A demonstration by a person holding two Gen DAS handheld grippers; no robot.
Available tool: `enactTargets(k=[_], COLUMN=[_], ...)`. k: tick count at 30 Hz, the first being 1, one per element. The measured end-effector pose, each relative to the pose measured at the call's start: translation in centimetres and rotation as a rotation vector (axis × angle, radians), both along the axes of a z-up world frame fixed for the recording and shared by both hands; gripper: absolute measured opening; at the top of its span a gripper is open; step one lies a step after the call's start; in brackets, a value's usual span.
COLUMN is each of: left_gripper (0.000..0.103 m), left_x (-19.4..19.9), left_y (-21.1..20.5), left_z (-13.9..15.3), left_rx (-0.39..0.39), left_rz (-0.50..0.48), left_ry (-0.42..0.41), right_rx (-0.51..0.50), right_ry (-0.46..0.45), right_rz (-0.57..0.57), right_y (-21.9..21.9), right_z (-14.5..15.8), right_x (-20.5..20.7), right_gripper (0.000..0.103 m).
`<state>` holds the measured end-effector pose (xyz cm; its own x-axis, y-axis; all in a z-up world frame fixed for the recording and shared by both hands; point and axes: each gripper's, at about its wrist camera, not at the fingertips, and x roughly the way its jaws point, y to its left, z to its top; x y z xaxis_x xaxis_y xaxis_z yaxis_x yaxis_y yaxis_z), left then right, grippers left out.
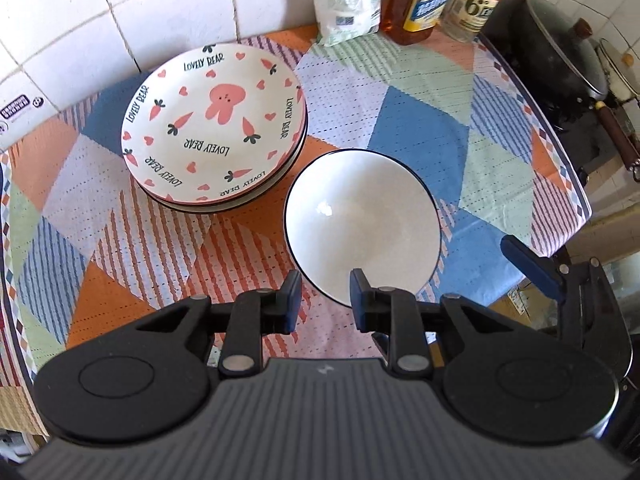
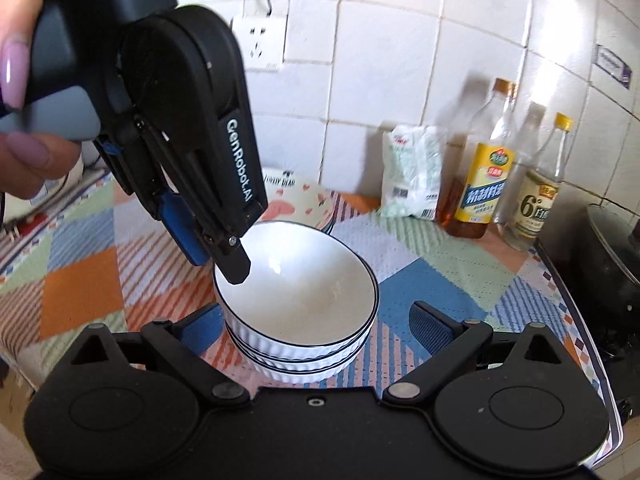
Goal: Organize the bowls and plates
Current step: 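Lower the bowl into the nested bowls and open the left tool, then grip the rim of the three-bowl stack with the left tool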
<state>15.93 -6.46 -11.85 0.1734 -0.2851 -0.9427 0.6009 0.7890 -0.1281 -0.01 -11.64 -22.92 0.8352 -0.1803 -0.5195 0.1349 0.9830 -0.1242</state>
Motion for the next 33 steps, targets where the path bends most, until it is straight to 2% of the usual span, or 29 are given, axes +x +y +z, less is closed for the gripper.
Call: enactTargets(k=[2,6,11,15,20,24,33], left_gripper=[0.024,0.024,0.024,0.024,0.027,0.028,0.029], left_x=[-0.5,-1.4,-1.7,-1.8,-1.9,-1.3,-0.5], left_y=[0.4,1.4,2.8,3.8,5.2,6.1,4.9], left_z=[0.4,0.6,0.1,-0.7,-1.1,-2.0,-4.6], left_rx=[-0.004,-0.022,-0.130,-0.173,-0.239,-0.285,-0.254], left_rz=[-0.011,-0.009,0.033,0.053,0.086,0.124,0.123], left_ry=[-0.017,-0.026,-0.032,-0.023,-0.033,-0.009,0.009], right_rx=[0.012,-0.033,0.057,0.095,0.152,0.171,0.172], right_ry=[-0.025,-0.049,-0.087,-0.121,-0.101,-0.046,0.005], right_rz=[-0.014,-0.041,-0.018,0.007,0.011,0.013,0.046], right_y=[0.1,0.5,-0.7,-0.8,-0.8,-0.9,-0.7], right_z=[0.1,-0.1,-1.1,-2.4,-3.9,-5.8,-9.1], right_x=[-0.6,-1.9,-3.3,-4.1,-3.6,-2.0,1.1], right_gripper=[0.101,0.101,0.101,0.101,0.101,0.101,0.101])
